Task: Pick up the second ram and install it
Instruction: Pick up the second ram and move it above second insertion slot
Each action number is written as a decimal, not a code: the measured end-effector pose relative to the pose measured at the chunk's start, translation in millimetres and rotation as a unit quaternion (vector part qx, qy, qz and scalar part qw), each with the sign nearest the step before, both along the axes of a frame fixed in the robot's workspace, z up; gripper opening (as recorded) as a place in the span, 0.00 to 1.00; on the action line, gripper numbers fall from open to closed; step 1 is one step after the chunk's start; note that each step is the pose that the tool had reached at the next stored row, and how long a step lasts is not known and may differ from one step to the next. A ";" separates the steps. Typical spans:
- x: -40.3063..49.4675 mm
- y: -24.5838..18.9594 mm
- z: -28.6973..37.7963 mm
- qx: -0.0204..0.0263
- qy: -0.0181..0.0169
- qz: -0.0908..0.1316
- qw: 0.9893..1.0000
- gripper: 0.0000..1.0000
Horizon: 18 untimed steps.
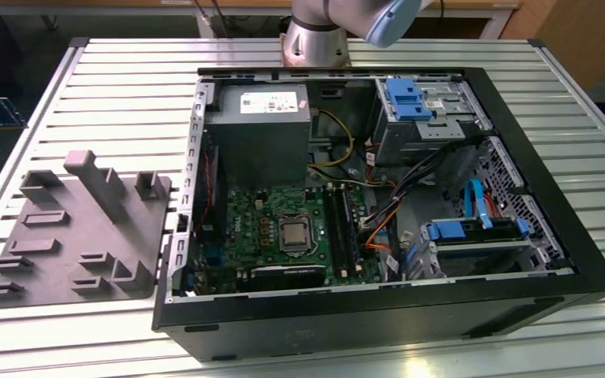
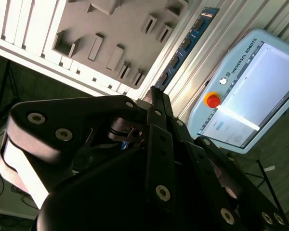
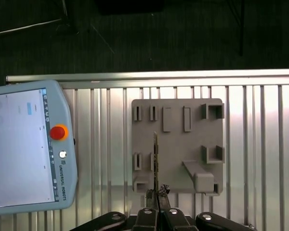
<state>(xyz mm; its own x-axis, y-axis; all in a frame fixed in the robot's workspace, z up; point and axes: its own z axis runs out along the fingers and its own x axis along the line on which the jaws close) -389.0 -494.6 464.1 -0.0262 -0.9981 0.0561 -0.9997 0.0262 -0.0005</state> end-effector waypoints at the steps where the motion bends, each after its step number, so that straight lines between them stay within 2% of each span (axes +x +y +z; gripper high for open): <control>1: 1.3 0.0 0.0 0.000 0.000 0.000 1.000 0.12; 18: 20.8 0.0 0.0 0.000 0.000 0.000 1.000 0.12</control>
<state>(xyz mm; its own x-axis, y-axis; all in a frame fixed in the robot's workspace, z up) -368.2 -494.6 464.1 -0.0262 -0.9981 0.0561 -0.9997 0.0262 -0.0005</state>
